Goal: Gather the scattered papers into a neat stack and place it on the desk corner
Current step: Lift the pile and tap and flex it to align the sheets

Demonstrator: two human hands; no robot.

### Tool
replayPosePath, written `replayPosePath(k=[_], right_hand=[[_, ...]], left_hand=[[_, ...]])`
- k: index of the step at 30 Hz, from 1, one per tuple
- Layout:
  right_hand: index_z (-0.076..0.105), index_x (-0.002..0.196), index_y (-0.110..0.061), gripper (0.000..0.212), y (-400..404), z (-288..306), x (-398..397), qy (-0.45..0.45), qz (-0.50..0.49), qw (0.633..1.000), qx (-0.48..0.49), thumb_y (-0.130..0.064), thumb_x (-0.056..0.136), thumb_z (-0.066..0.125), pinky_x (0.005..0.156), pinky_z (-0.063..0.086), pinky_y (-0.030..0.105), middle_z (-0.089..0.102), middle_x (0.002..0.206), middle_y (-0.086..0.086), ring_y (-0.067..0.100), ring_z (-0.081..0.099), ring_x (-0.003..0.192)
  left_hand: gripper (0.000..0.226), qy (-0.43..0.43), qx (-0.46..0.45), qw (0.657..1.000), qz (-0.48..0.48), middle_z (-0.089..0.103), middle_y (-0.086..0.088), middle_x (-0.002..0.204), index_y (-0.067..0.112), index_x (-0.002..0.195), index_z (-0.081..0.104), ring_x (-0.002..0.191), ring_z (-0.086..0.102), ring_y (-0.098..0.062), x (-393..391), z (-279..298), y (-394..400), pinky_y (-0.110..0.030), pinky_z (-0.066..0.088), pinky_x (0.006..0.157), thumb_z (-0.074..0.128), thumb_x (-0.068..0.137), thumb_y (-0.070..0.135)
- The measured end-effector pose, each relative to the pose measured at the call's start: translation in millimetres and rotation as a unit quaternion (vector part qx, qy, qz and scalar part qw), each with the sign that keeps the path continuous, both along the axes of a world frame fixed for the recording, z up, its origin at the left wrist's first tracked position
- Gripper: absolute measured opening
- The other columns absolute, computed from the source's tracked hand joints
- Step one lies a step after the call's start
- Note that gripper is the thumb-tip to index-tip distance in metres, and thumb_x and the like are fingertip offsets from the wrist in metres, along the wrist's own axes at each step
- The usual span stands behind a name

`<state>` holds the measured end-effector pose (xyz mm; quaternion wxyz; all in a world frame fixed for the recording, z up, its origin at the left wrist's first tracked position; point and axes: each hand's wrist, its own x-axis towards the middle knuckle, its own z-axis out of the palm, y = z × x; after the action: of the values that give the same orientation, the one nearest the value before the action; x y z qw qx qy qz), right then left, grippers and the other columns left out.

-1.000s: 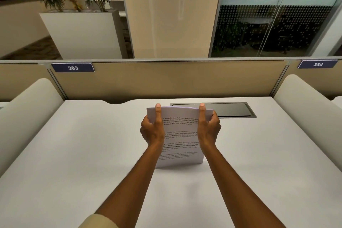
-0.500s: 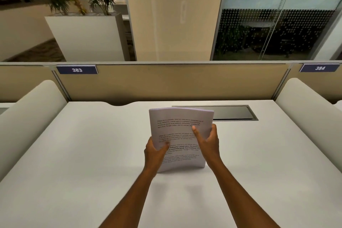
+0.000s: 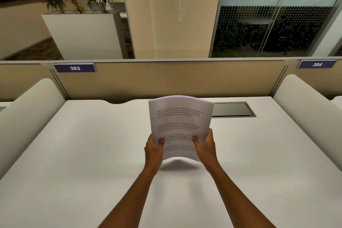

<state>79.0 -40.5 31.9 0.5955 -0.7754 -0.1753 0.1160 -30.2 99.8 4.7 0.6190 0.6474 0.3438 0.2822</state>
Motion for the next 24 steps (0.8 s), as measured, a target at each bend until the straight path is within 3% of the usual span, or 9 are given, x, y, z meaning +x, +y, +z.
replayPosePath(k=[5, 10, 13, 16, 20, 24], right_hand=[[0.034, 0.118, -0.026, 0.035, -1, 1, 0, -0.004, 0.01, 1.0, 0.003, -0.012, 0.095, 0.057, 0.066, 0.05, 0.013, 0.051, 0.11, -0.005, 0.006, 0.057, 0.085], [0.035, 0.123, -0.018, 0.031, -12, -21, -9, 0.02, 0.012, 1.0, -0.015, -0.015, 0.098, 0.052, 0.067, 0.05, 0.016, 0.055, 0.119, 0.005, 0.02, 0.059, 0.097], [0.034, 0.127, -0.014, 0.034, -13, -23, -9, 0.024, 0.012, 1.0, -0.012, -0.015, 0.098, 0.051, 0.068, 0.05, 0.016, 0.055, 0.12, 0.006, 0.02, 0.058, 0.097], [0.034, 0.122, -0.018, 0.03, -12, -18, -9, 0.021, 0.012, 1.0, -0.001, -0.014, 0.098, 0.052, 0.07, 0.051, 0.017, 0.054, 0.117, 0.003, 0.02, 0.058, 0.097], [0.032, 0.119, -0.022, 0.029, -14, -22, -14, 0.021, 0.017, 1.0, -0.003, -0.014, 0.098, 0.05, 0.059, 0.051, 0.009, 0.053, 0.115, 0.001, 0.012, 0.058, 0.093], [0.032, 0.12, -0.02, 0.027, -14, -25, -12, 0.024, 0.016, 0.999, -0.017, -0.014, 0.099, 0.048, 0.06, 0.049, 0.011, 0.053, 0.116, 0.003, 0.015, 0.057, 0.093]], left_hand=[[0.034, -0.005, 0.003, 1.0, -0.005, 0.062, -0.003, 0.118, 0.025, 0.131, 0.048, 0.107, 0.063, -0.022, -2, 0, -2, -0.044, 0.058, 0.088, 0.05, 0.099, 0.014], [0.03, 0.02, -0.006, 1.0, -0.021, 0.061, -0.006, 0.123, 0.024, 0.129, 0.047, 0.111, 0.061, -0.025, -14, -22, -8, -0.039, 0.058, 0.086, 0.049, 0.1, 0.017], [0.029, 0.011, -0.004, 1.0, -0.024, 0.06, -0.004, 0.121, 0.025, 0.127, 0.047, 0.109, 0.061, -0.023, -14, -21, -9, -0.035, 0.058, 0.084, 0.049, 0.1, 0.017], [0.032, 0.005, -0.001, 1.0, -0.02, 0.06, -0.003, 0.122, 0.025, 0.13, 0.046, 0.11, 0.06, -0.021, -13, -21, -9, -0.04, 0.058, 0.089, 0.05, 0.099, 0.018], [0.038, 0.009, -0.018, 0.999, -0.029, 0.061, -0.003, 0.125, 0.023, 0.136, 0.045, 0.114, 0.059, -0.022, -16, -29, -8, -0.043, 0.056, 0.094, 0.051, 0.099, 0.019], [0.033, 0.018, -0.002, 0.998, -0.054, 0.063, -0.003, 0.122, 0.021, 0.132, 0.049, 0.111, 0.062, -0.022, -15, -30, -2, -0.041, 0.058, 0.089, 0.05, 0.099, 0.019]])
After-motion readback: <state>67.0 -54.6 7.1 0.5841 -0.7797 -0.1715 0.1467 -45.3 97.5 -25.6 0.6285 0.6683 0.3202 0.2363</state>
